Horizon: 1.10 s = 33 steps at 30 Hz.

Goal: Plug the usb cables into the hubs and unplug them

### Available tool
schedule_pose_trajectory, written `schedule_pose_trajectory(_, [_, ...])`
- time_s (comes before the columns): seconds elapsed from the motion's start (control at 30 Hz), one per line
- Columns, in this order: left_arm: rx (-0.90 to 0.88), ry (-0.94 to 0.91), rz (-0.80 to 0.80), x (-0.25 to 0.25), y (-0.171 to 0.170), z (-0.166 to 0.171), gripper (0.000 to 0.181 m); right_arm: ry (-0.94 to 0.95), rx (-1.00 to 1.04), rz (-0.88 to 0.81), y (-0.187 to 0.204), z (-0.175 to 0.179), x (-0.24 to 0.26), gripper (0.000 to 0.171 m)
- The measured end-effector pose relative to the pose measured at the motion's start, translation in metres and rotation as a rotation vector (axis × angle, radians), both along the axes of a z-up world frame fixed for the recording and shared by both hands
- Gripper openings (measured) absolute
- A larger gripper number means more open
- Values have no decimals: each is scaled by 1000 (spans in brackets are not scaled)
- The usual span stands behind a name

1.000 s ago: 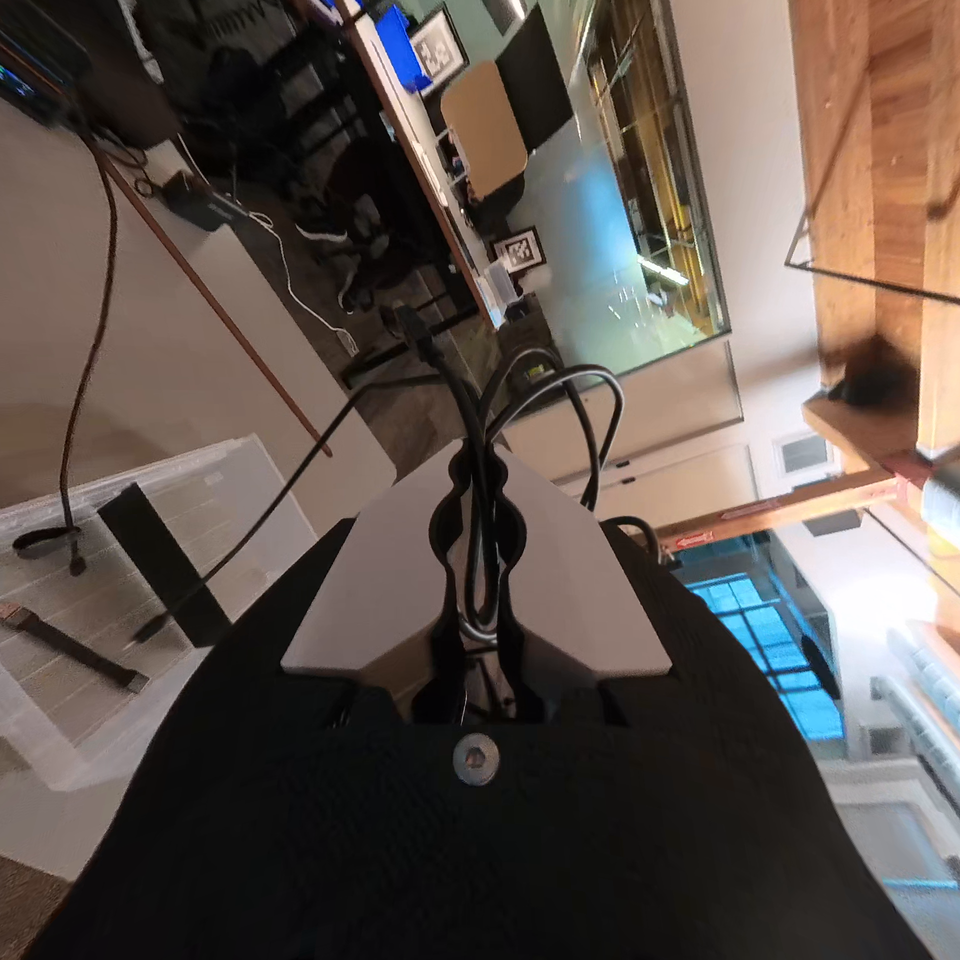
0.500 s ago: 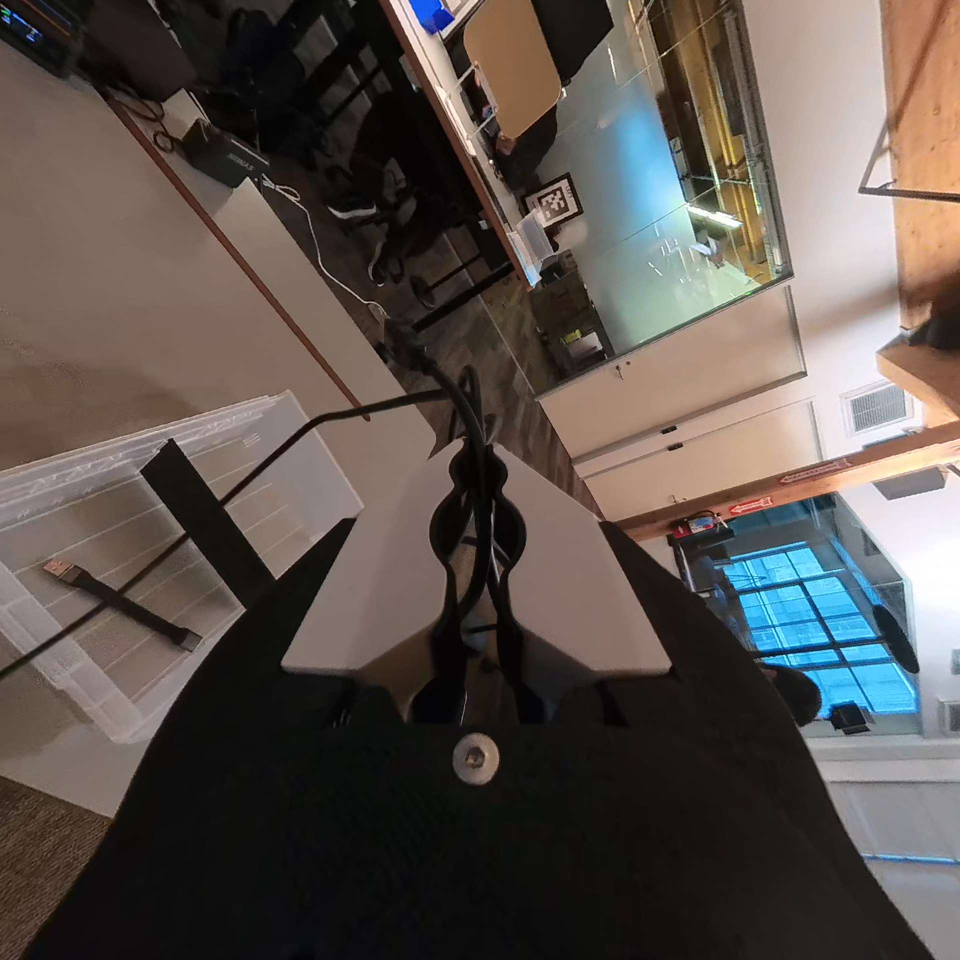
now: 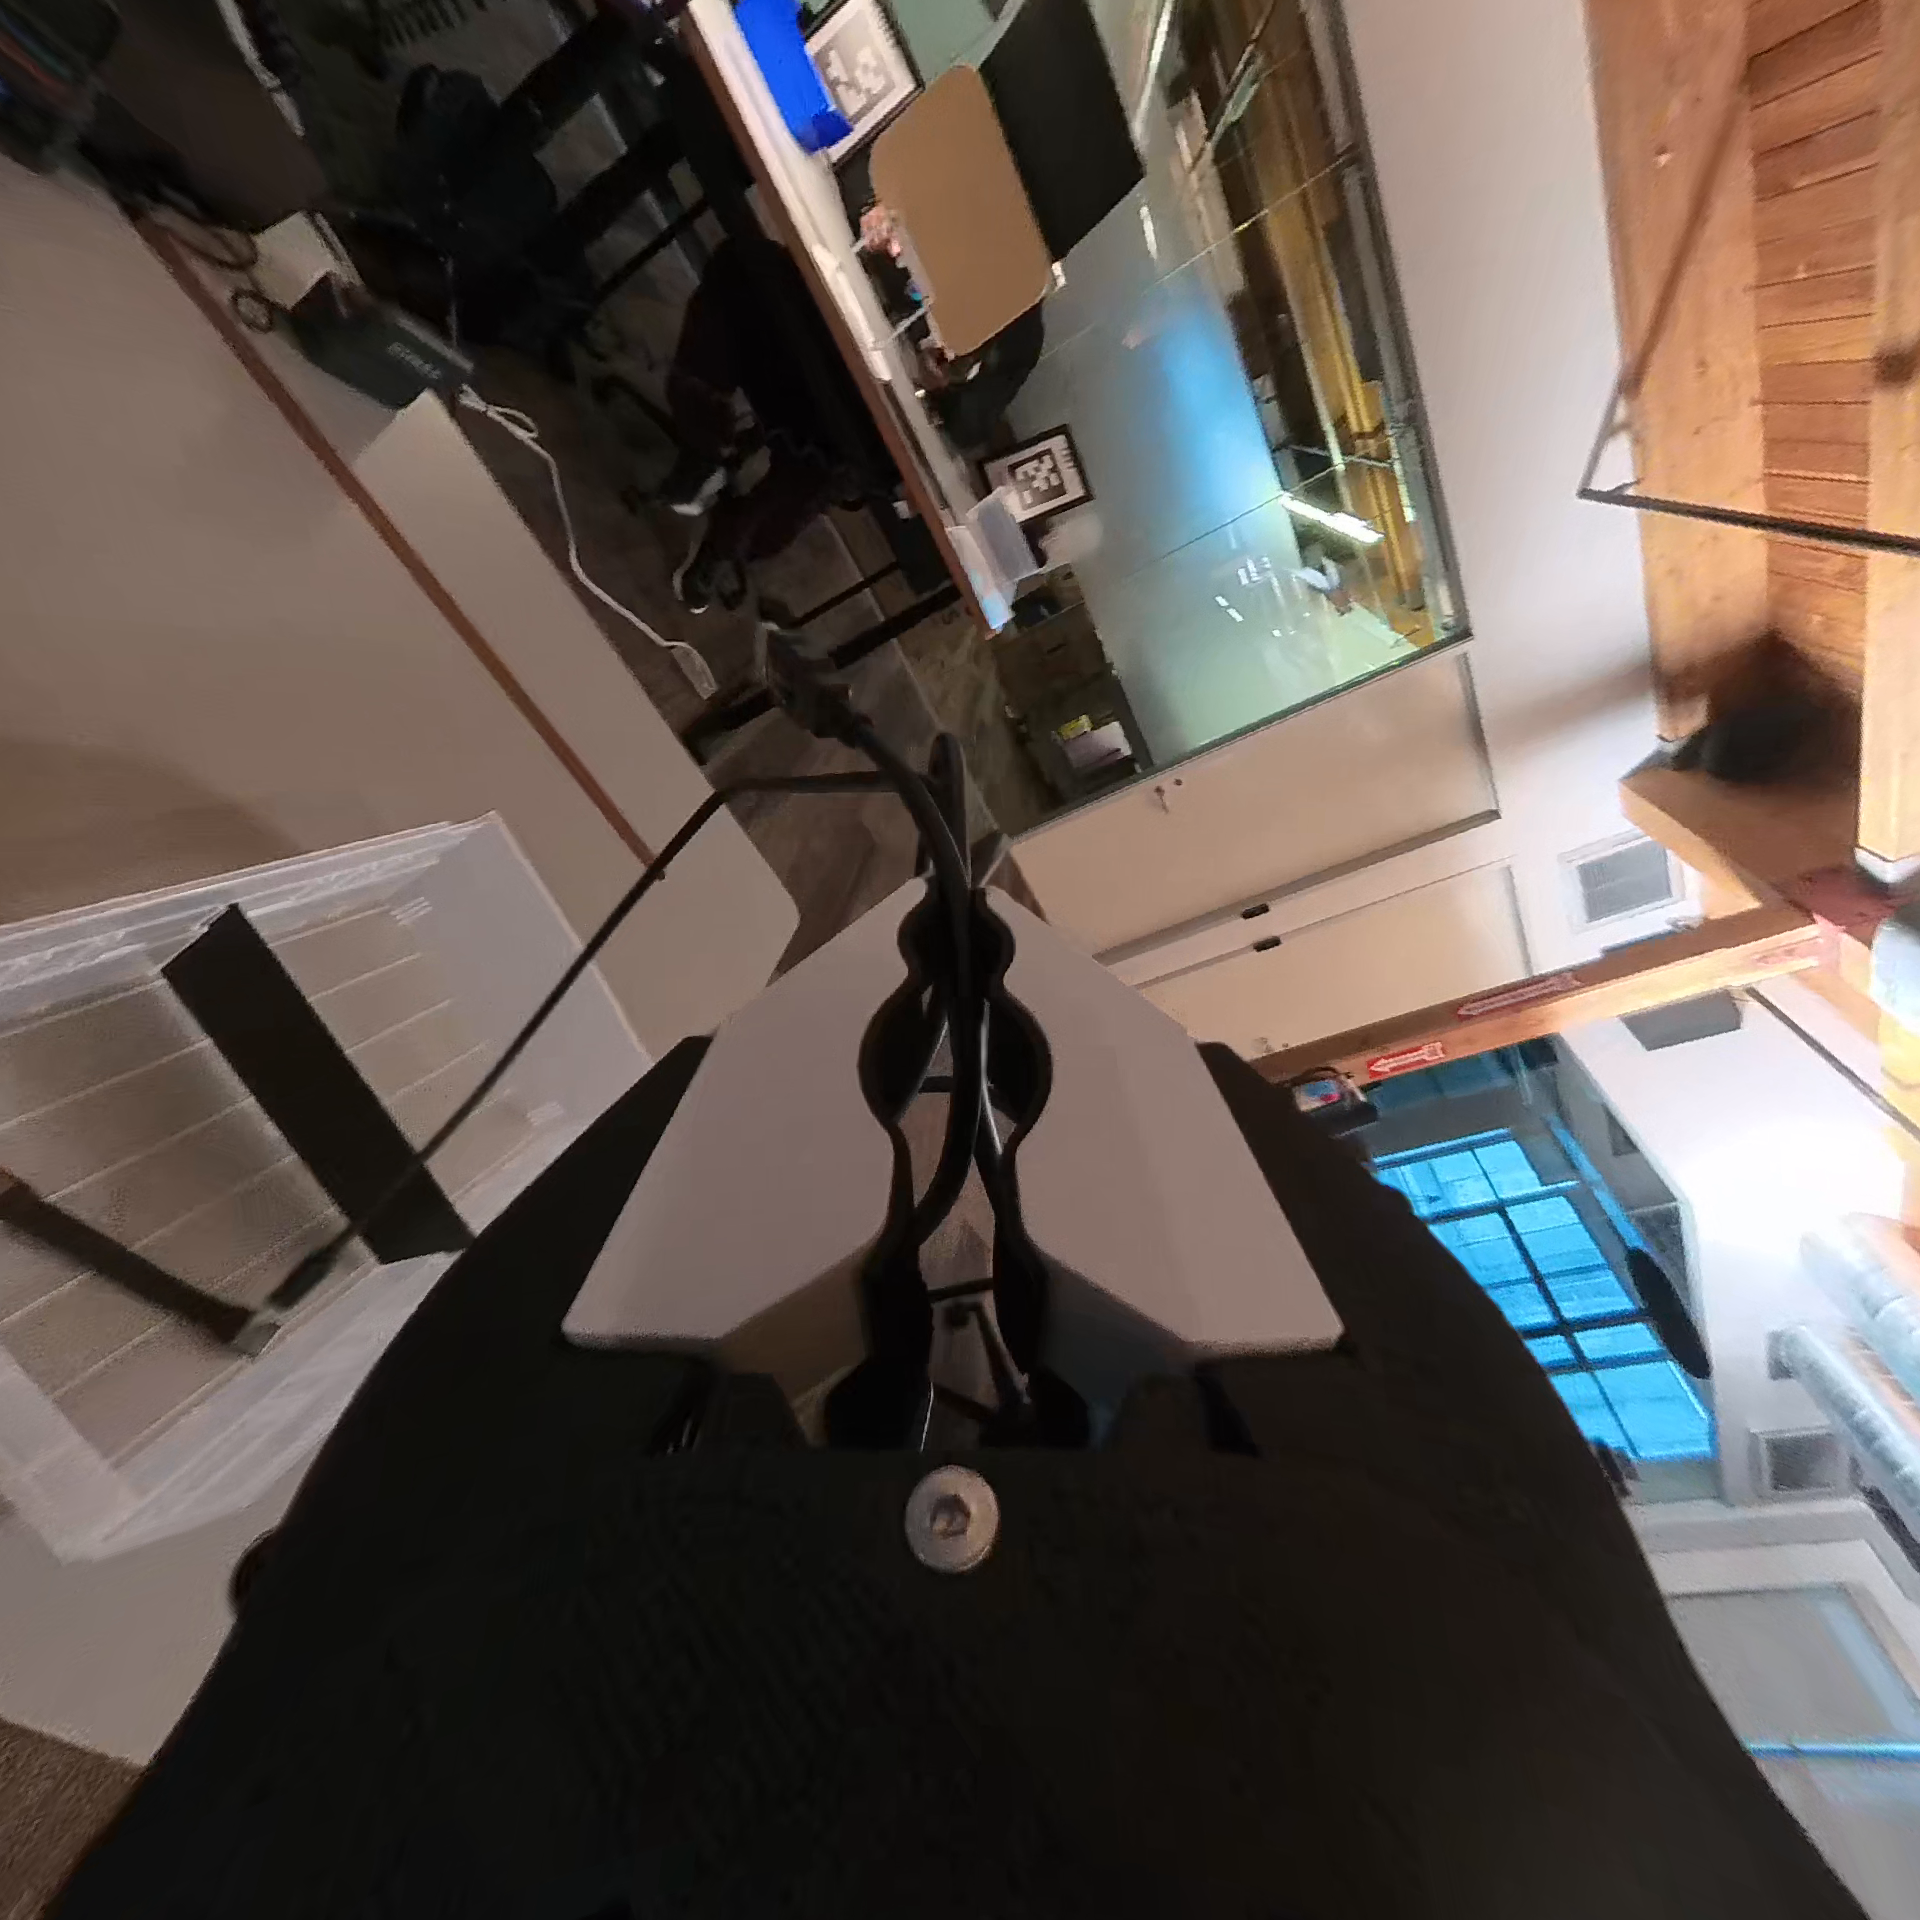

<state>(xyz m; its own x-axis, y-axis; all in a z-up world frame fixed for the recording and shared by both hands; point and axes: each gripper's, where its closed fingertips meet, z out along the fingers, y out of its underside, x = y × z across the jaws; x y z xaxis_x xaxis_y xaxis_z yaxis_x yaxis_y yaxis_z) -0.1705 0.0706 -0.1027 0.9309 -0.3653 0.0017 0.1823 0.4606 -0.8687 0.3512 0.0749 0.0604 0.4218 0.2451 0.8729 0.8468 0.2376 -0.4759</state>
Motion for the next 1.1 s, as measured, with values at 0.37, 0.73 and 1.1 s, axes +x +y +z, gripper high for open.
schedule_pose_trajectory(0.37, [-112,17,-52,16,30,-57,8,20,-262,141,2,-119,1,1])
schedule_pose_trajectory(0.73, [-191,127,-100,42,40,-88,8,-84,-767,134,31,-266,-20,2])
schedule_pose_trajectory(1.1, [-211,157,-132,52,41,-94,8,-413,-1103,-114,24,-344,0,2])
